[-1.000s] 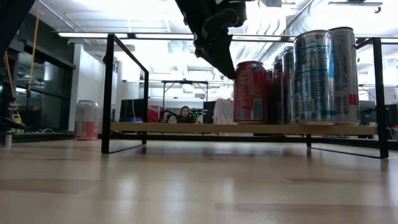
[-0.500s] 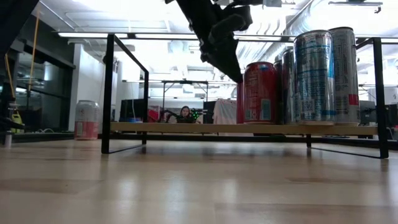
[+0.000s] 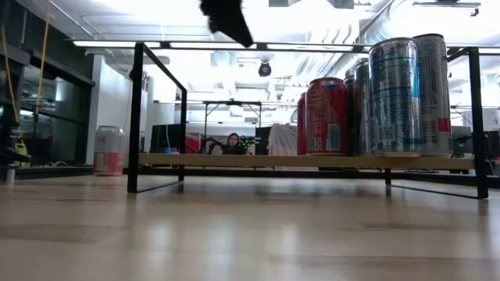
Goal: Place canned beverage on shelf
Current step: Put the white pink soda can on the shelf
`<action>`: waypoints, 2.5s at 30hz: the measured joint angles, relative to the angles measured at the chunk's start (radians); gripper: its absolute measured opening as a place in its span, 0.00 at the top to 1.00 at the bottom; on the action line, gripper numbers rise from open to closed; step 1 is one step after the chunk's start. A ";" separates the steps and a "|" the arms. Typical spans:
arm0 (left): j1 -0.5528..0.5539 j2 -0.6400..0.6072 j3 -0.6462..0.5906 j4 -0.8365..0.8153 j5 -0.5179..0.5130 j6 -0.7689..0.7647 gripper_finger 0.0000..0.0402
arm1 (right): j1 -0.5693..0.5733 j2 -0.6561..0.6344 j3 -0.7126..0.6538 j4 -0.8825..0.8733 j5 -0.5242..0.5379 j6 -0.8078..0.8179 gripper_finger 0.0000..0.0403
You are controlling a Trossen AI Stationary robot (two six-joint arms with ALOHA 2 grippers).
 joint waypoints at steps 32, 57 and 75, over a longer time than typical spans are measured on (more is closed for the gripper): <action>-0.011 -0.993 -0.646 0.711 -0.028 -0.184 1.00 | -0.003 0.000 0.000 0.015 0.003 0.003 1.00; -0.011 -0.989 -0.647 0.680 -0.028 -0.214 1.00 | -0.003 0.000 0.000 0.015 -0.001 0.002 1.00; -0.012 -0.986 -0.647 0.674 -0.038 -0.210 1.00 | -0.003 0.000 0.000 0.015 0.000 0.000 1.00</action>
